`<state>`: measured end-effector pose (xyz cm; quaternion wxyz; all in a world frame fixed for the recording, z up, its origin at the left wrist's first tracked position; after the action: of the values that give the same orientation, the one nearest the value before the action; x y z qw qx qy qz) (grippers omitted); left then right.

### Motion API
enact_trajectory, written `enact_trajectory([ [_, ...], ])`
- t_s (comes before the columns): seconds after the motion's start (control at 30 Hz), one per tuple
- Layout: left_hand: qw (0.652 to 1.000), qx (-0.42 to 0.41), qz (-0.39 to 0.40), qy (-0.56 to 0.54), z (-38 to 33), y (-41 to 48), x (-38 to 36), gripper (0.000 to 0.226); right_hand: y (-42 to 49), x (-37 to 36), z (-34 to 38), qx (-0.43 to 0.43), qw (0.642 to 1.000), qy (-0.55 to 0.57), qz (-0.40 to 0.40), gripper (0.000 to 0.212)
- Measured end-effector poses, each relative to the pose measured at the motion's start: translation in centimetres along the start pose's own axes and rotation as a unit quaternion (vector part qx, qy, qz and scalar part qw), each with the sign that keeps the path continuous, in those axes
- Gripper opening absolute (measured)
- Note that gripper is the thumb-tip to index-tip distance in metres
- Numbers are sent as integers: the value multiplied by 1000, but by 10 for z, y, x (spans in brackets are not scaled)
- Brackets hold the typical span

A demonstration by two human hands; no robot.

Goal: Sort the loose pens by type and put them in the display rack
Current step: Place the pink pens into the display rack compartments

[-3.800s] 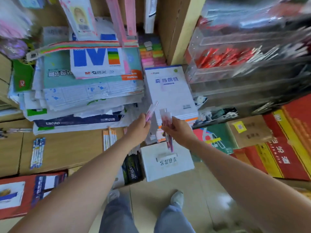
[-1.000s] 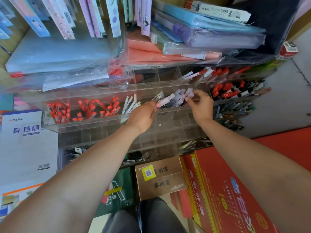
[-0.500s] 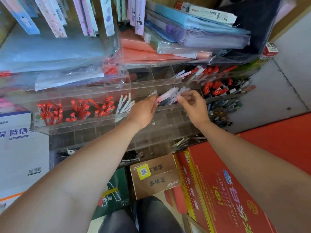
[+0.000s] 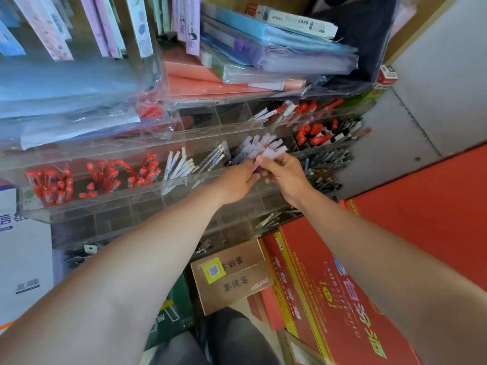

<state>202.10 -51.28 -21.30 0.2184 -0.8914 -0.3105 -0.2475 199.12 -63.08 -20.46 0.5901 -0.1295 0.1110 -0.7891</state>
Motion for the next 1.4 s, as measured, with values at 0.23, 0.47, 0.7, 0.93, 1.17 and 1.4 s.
enact_trajectory([
  [0.23,999,-13,-33,-3,-9,8,0,28,4,15,11,39,997,-49,-34,31],
  [0.47,998,-16,-29,62,-5,9,0,39,8,33,19,48,992,-77,-85,12],
  [0.7,954,-15,18,298,31,-1,-3,66,21,57,41,115,963,-123,-212,20],
  [0.93,949,17,44,312,46,-4,-8,76,36,46,16,100,954,-193,-205,27],
  [1.17,953,4,42,301,48,-5,-4,76,53,33,-1,57,961,-222,-156,19],
  [1.4,955,-5,28,296,48,-5,-3,75,50,29,12,154,916,-332,-163,22],
])
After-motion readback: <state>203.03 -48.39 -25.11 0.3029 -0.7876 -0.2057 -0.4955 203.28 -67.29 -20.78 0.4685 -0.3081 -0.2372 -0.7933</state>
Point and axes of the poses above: each hand's wrist, its own y-axis towards the middle knuckle, its own x-axis out of the back of the hand, z = x × y, the point moved 5 cm from there along y, towards the middle knuckle, and after that the axes turned 2 degrees about -y, right-handed, at the moved point
